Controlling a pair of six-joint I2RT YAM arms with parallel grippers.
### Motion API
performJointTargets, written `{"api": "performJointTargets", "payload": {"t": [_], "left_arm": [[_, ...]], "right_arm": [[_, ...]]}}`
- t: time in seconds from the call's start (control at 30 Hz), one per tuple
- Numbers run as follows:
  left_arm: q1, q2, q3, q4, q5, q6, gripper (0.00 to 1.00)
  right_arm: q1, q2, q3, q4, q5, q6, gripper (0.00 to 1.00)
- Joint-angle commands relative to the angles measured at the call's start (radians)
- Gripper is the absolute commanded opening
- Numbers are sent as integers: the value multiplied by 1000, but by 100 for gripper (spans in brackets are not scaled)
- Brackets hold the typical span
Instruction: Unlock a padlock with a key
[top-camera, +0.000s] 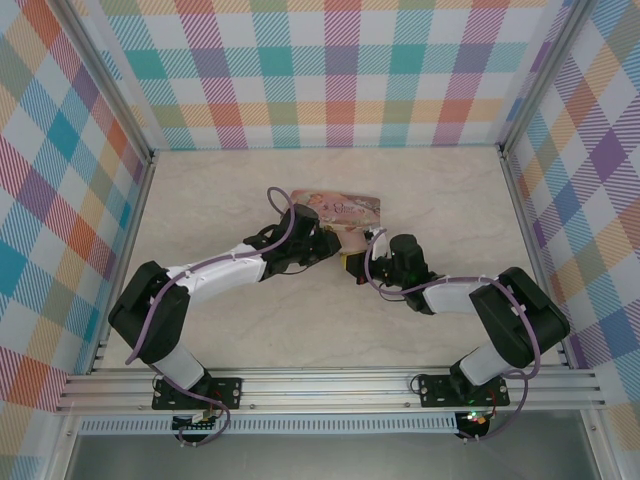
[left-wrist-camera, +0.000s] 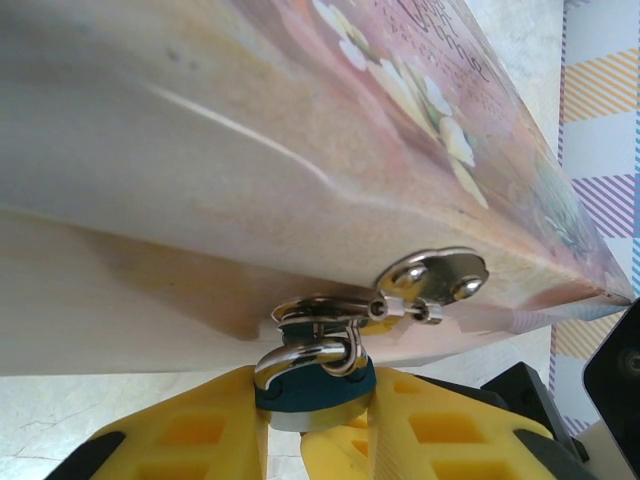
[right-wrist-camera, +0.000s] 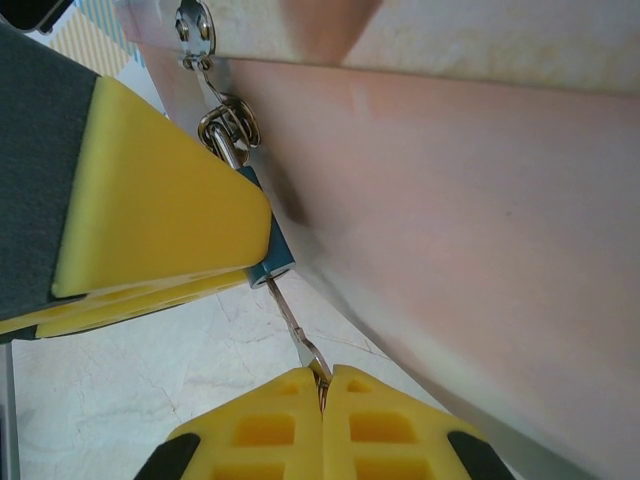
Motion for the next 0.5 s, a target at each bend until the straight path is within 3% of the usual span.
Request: {"api": "performJointTargets", "payload": {"t": [0.0, 0.47], "left_arm": [[1, -42, 4, 42, 42, -3, 27], [2, -39, 10, 41, 56, -13, 27]], "right_arm": [[-14, -4, 13, 114, -19, 25, 6], [-33, 10, 21, 125, -59, 26, 6]]}}
